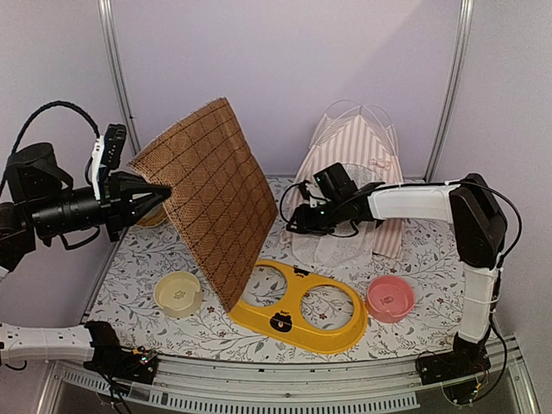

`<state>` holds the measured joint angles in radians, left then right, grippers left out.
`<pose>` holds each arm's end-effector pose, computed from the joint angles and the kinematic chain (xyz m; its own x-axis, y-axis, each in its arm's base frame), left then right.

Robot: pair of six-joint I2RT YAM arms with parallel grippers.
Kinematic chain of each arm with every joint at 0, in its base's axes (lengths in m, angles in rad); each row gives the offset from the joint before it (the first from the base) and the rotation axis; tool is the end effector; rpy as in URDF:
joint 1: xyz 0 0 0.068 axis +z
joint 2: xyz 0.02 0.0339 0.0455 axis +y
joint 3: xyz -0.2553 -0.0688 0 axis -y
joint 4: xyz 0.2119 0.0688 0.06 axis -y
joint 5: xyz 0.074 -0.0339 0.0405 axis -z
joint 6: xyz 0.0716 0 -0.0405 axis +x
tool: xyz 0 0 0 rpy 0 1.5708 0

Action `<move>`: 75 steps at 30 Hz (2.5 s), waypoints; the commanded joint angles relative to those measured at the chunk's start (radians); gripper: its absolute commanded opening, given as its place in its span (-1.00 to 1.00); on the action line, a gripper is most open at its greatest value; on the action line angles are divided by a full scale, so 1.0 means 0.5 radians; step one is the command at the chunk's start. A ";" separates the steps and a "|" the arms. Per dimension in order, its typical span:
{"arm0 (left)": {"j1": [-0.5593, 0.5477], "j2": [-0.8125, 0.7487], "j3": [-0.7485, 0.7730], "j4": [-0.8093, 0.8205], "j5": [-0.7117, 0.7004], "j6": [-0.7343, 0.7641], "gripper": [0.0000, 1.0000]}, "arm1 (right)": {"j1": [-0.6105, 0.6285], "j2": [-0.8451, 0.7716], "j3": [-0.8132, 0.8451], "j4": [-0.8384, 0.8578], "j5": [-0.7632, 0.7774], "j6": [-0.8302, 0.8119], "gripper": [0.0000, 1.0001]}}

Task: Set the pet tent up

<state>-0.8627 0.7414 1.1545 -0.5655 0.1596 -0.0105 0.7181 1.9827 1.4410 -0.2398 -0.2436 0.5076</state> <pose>0.0855 -0.1173 0.4040 -0.1077 0.1098 -0.9881 0.8510 0.5240 -0.0345 0.3174 0.3002 0.1885 -0.8366 -0.1045 -0.5378 -0.4129 0.7655 0.4935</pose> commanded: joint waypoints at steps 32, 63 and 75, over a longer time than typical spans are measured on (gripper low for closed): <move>-0.861 0.620 -0.018 0.181 -1.226 0.717 -1.00 | 0.018 -1.223 -0.255 0.184 0.067 0.435 0.91; -1.217 1.002 -0.092 0.452 -1.872 0.895 -0.87 | 0.060 -1.292 -0.511 -0.054 -0.242 0.666 0.24; -1.193 0.778 0.063 0.161 -1.279 0.513 0.32 | 0.060 -1.306 -0.380 0.000 -0.198 0.597 -1.00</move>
<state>-1.4582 1.1950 1.1316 -0.4305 -0.6579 0.3538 0.7418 1.3319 1.1950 -0.2958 -0.3355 0.8356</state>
